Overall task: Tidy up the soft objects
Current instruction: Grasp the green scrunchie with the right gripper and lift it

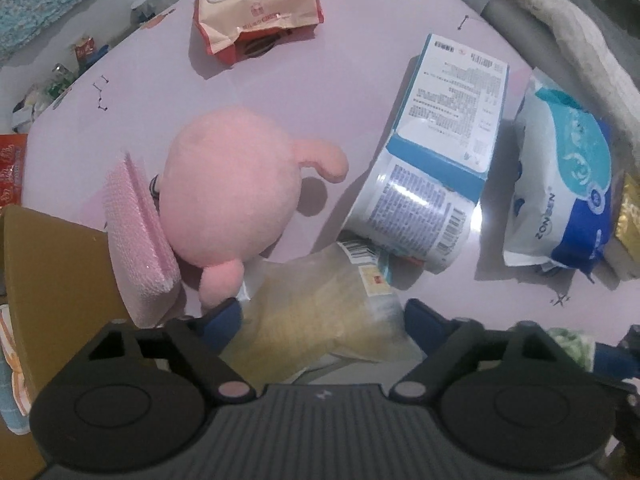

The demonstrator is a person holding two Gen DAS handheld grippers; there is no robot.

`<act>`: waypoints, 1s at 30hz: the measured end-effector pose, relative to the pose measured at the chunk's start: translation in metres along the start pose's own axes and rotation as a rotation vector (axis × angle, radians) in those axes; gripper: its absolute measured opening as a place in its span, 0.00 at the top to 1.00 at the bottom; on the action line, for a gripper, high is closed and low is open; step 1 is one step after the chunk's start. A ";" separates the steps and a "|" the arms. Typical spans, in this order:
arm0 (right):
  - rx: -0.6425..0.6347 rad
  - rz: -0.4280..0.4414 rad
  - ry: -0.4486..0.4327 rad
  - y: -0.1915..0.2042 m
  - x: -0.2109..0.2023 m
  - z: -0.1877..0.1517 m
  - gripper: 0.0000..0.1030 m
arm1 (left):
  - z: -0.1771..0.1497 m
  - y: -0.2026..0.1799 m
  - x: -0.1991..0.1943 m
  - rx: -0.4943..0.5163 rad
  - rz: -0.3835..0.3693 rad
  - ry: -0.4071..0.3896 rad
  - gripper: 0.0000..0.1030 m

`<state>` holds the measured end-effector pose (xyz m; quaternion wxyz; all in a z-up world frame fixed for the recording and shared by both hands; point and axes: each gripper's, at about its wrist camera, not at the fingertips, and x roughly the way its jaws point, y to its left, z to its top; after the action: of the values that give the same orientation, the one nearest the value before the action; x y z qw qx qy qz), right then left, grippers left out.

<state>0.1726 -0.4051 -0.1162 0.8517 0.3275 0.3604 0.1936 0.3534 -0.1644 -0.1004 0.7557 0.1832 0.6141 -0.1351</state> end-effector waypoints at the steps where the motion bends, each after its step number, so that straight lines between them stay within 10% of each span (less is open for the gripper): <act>1: 0.003 0.001 0.000 0.000 0.000 0.000 0.83 | 0.000 0.000 -0.002 -0.002 -0.002 -0.008 0.24; 10: 0.016 0.001 -0.001 0.000 0.002 0.002 0.83 | -0.012 -0.008 -0.023 0.032 0.026 -0.102 0.56; 15: 0.031 0.010 -0.007 0.000 0.000 0.004 0.83 | -0.017 -0.003 -0.041 0.026 0.038 -0.149 0.90; 21: 0.037 0.017 -0.014 0.005 -0.001 0.006 0.83 | -0.025 0.009 -0.055 0.010 0.021 -0.184 0.99; 24: 0.031 0.017 -0.017 0.008 -0.002 0.004 0.83 | -0.024 0.013 -0.056 -0.016 -0.046 -0.173 0.83; 26: 0.033 0.018 -0.015 0.009 -0.001 0.002 0.83 | -0.020 0.011 -0.053 -0.018 -0.037 -0.161 0.36; 30: 0.036 0.018 -0.011 0.010 0.000 0.001 0.83 | -0.012 0.002 -0.032 0.019 -0.018 -0.080 0.25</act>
<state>0.1727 -0.3984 -0.1091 0.8459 0.3469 0.3563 0.1928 0.3373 -0.1587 -0.0709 0.7767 0.1793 0.5836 -0.1547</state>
